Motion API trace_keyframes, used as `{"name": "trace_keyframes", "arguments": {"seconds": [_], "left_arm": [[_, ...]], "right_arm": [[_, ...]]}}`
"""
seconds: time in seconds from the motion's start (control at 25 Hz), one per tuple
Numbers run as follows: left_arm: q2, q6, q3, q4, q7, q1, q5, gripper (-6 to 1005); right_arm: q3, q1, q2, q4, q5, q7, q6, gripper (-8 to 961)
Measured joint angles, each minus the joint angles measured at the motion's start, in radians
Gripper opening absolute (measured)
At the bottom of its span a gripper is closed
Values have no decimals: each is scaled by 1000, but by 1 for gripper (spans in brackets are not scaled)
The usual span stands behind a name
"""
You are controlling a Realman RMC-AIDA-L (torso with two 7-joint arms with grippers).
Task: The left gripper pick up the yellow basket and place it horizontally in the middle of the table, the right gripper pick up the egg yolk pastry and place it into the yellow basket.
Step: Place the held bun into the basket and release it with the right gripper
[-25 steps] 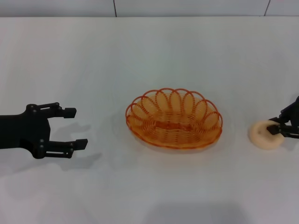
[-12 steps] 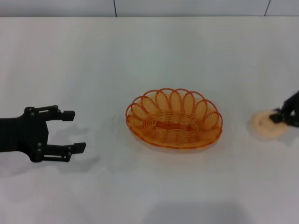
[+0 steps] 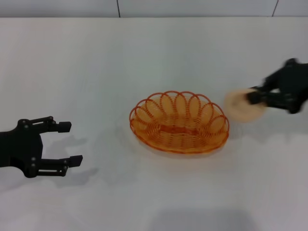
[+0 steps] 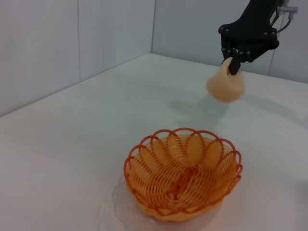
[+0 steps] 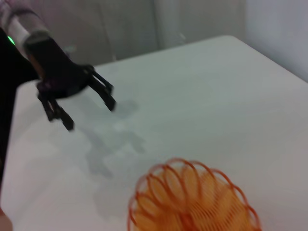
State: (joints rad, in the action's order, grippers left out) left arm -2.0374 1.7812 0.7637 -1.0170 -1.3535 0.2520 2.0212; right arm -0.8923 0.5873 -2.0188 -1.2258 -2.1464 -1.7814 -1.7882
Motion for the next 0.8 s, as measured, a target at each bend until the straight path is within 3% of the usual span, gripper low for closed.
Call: {"name": "trace_keyframes", "arguments": {"seconds": [0.4,0.8], "left_arm": [[-1,-6,0,0,13,4,2,868],[-3,-11,0,0,13,15,4,868]], "right_arm": [[-331,-10,0,71,203,-38,272,36],[-488,-5,-4,155,269,-5,478,68]]}}
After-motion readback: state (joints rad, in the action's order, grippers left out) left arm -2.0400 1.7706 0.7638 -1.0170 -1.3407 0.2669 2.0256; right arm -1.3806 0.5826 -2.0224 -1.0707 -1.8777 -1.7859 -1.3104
